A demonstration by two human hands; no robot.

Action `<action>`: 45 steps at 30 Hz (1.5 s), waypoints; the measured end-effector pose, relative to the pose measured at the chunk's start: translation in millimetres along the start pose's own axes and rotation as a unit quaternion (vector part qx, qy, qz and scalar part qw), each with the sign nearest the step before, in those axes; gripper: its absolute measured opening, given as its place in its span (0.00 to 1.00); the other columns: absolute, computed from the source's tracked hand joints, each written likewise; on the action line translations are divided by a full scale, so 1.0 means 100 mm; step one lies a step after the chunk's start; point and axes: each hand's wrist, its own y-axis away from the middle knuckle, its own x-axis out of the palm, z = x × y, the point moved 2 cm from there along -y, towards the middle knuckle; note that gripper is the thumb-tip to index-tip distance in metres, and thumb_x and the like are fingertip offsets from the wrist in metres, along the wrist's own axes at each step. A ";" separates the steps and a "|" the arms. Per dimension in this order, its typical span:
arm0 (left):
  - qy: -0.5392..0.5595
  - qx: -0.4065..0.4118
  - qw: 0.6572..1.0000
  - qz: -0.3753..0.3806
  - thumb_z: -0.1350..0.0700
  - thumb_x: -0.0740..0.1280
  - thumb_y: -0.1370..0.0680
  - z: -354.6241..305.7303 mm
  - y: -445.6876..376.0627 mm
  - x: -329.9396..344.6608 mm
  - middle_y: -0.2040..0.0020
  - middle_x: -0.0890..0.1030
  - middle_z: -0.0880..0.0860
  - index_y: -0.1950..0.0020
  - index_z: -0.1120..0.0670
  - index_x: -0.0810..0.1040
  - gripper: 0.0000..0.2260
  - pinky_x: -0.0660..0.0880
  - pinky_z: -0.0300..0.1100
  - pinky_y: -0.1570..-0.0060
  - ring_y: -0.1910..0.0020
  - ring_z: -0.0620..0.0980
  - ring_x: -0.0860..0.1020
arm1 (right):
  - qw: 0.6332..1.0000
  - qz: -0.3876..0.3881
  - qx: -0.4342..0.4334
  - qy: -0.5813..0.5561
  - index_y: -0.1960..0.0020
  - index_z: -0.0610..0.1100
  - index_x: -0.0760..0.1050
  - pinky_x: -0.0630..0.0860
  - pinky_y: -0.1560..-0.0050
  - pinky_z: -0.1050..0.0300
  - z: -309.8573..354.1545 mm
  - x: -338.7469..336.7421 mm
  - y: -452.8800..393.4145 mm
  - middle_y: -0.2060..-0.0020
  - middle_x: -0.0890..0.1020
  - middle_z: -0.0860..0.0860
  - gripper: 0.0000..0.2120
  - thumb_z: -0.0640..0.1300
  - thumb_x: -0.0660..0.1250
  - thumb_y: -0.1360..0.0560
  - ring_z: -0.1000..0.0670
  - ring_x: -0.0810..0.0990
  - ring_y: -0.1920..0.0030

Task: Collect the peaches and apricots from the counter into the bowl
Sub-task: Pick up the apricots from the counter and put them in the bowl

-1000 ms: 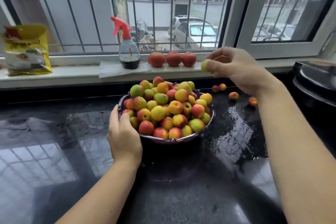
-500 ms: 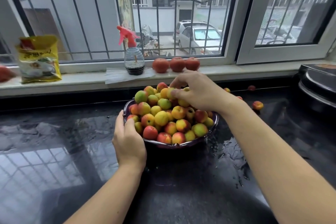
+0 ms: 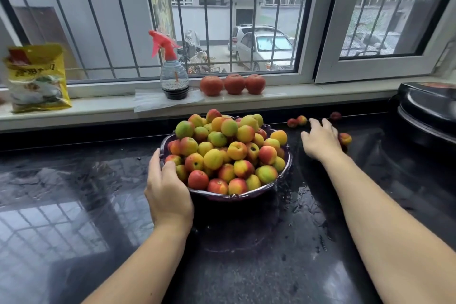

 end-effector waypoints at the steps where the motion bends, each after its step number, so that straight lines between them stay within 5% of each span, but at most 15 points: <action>1: -0.001 -0.001 1.000 0.001 0.45 0.56 0.23 0.00 0.00 0.00 0.35 0.81 0.44 0.27 0.46 0.77 0.25 0.69 0.37 0.44 0.35 0.47 0.76 | 1.000 0.013 0.003 0.011 0.20 0.46 0.58 0.56 0.23 0.42 -0.03 0.05 0.00 0.20 0.53 0.41 0.27 0.50 0.57 0.17 0.37 0.54 0.22; 5: 0.001 -0.003 1.000 0.002 0.45 0.57 0.23 -0.01 0.00 0.00 0.38 0.82 0.43 0.28 0.45 0.78 0.25 0.72 0.41 0.40 0.35 0.48 0.77 | 0.999 0.003 -0.004 0.038 0.23 0.44 0.63 0.61 0.26 0.43 -0.04 0.11 -0.01 0.21 0.57 0.43 0.23 0.46 0.56 0.17 0.37 0.60 0.25; 11: 0.002 -0.011 1.000 0.010 0.44 0.57 0.23 -0.02 0.01 0.00 0.36 0.82 0.45 0.28 0.45 0.78 0.25 0.74 0.56 0.31 0.35 0.50 0.78 | 0.994 -0.086 -0.018 0.062 0.35 0.45 0.76 0.68 0.36 0.47 -0.10 0.08 -0.01 0.37 0.72 0.41 0.15 0.40 0.61 0.20 0.37 0.69 0.38; 16: -0.005 -0.005 1.000 0.007 0.45 0.57 0.22 -0.02 0.01 0.00 0.38 0.83 0.45 0.29 0.45 0.78 0.24 0.75 0.56 0.32 0.36 0.50 0.78 | 0.998 0.006 -0.011 -0.069 0.41 0.46 0.80 0.73 0.35 0.50 0.18 -0.24 0.07 0.38 0.77 0.40 0.11 0.42 0.69 0.23 0.40 0.78 0.41; 20: -0.008 -0.004 1.000 0.009 0.45 0.56 0.22 -0.01 0.01 -0.01 0.38 0.82 0.45 0.29 0.45 0.78 0.23 0.74 0.58 0.32 0.36 0.50 0.78 | 0.900 0.205 -0.201 -0.327 0.45 0.45 0.81 0.82 0.45 0.45 0.85 -0.99 0.53 0.51 0.85 0.45 0.12 0.48 0.76 0.26 0.43 0.85 0.51; 23: -0.008 -0.006 1.000 0.010 0.44 0.56 0.22 -0.02 0.01 -0.01 0.39 0.81 0.43 0.28 0.44 0.77 0.24 0.74 0.55 0.31 0.35 0.50 0.77 | 0.837 0.276 -0.375 -0.288 0.46 0.53 0.82 0.81 0.47 0.61 1.34 -1.30 1.10 0.49 0.86 0.52 0.13 0.56 0.76 0.27 0.51 0.85 0.48; 29: -0.013 0.003 1.000 0.011 0.45 0.56 0.22 -0.03 0.02 -0.01 0.41 0.83 0.42 0.31 0.43 0.79 0.22 0.73 0.48 0.42 0.39 0.49 0.79 | 0.852 0.132 -0.502 -0.071 0.48 0.53 0.82 0.66 0.52 0.70 1.81 -0.91 1.53 0.58 0.79 0.64 0.11 0.47 0.77 0.29 0.63 0.73 0.51; 34: -0.020 0.011 1.000 0.006 0.45 0.56 0.22 -0.05 0.02 -0.01 0.39 0.82 0.44 0.30 0.44 0.78 0.23 0.71 0.47 0.40 0.39 0.49 0.77 | 0.860 0.069 -0.505 0.018 0.52 0.53 0.80 0.67 0.41 0.51 1.79 -0.91 1.46 0.53 0.76 0.59 0.07 0.51 0.76 0.28 0.51 0.69 0.47; 38: -0.020 0.015 1.000 -0.001 0.48 0.57 0.20 -0.04 0.02 -0.01 0.41 0.81 0.41 0.29 0.46 0.78 0.21 0.68 0.43 0.43 0.39 0.47 0.76 | 0.863 0.104 -0.495 0.001 0.55 0.54 0.81 0.65 0.50 0.65 1.72 -0.93 1.40 0.58 0.75 0.65 0.04 0.51 0.75 0.28 0.63 0.71 0.51; 42: -0.027 0.019 0.999 0.006 0.48 0.56 0.20 -0.05 0.02 -0.02 0.40 0.81 0.43 0.29 0.45 0.78 0.22 0.68 0.43 0.43 0.40 0.46 0.76 | 0.890 0.042 -0.415 -0.182 0.55 0.55 0.82 0.69 0.58 0.74 1.62 -0.98 1.14 0.62 0.80 0.66 0.02 0.51 0.71 0.24 0.66 0.78 0.58; 45: -0.026 0.015 1.000 0.005 0.46 0.55 0.22 -0.04 0.01 -0.01 0.41 0.80 0.42 0.29 0.45 0.77 0.24 0.68 0.39 0.45 0.40 0.46 0.75 | 0.949 -0.117 -0.245 -0.157 0.46 0.49 0.81 0.73 0.51 0.61 1.21 -0.86 0.63 0.52 0.83 0.54 0.07 0.47 0.65 0.21 0.52 0.79 0.48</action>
